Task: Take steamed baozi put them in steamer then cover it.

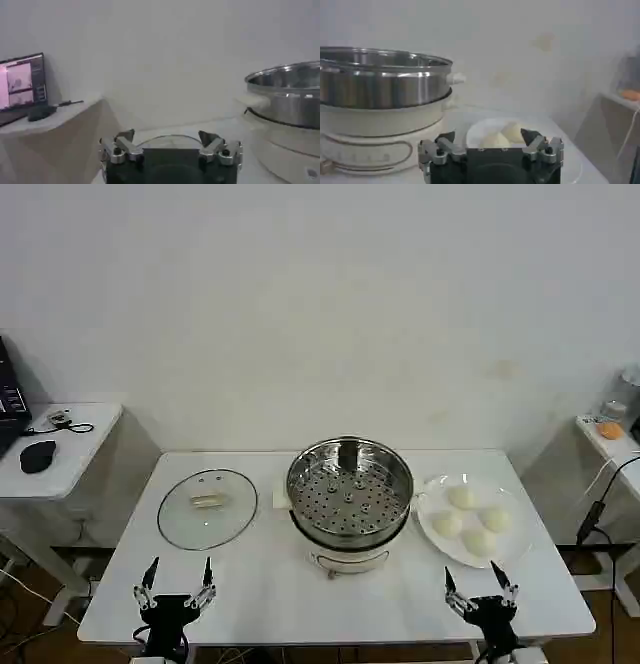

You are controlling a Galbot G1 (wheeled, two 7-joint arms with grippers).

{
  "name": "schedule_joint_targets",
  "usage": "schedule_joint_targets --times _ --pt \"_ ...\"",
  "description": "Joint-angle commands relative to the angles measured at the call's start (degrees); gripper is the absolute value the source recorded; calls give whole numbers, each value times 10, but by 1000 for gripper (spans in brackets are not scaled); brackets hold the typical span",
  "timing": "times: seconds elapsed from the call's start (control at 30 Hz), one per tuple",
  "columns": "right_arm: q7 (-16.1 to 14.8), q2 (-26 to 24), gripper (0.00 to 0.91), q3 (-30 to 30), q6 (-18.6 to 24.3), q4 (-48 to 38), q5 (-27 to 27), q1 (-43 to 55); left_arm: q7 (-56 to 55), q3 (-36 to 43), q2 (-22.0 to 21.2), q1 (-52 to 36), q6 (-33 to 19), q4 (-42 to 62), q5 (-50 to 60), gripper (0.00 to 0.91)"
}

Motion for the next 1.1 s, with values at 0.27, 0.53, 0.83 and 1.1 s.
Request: schedule_joint_targets --times 0.27,0.53,0.83,1.1 --pt "-243 -329 907 33 -75 -185 -168 252 75 -16 -10 -11 -17 22 75 907" --pt "-398 -402 907 -179 69 -354 -319 534 82 -30 -20 -12 -22 30 85 907" --pt "-523 -340 907 -479 193 -551 -382 823 76 -45 -26 -13 -27 28 86 907" --pt "-586 -270 907 -617 200 -628 -371 918 69 -56 -26 -14 -28 22 85 907"
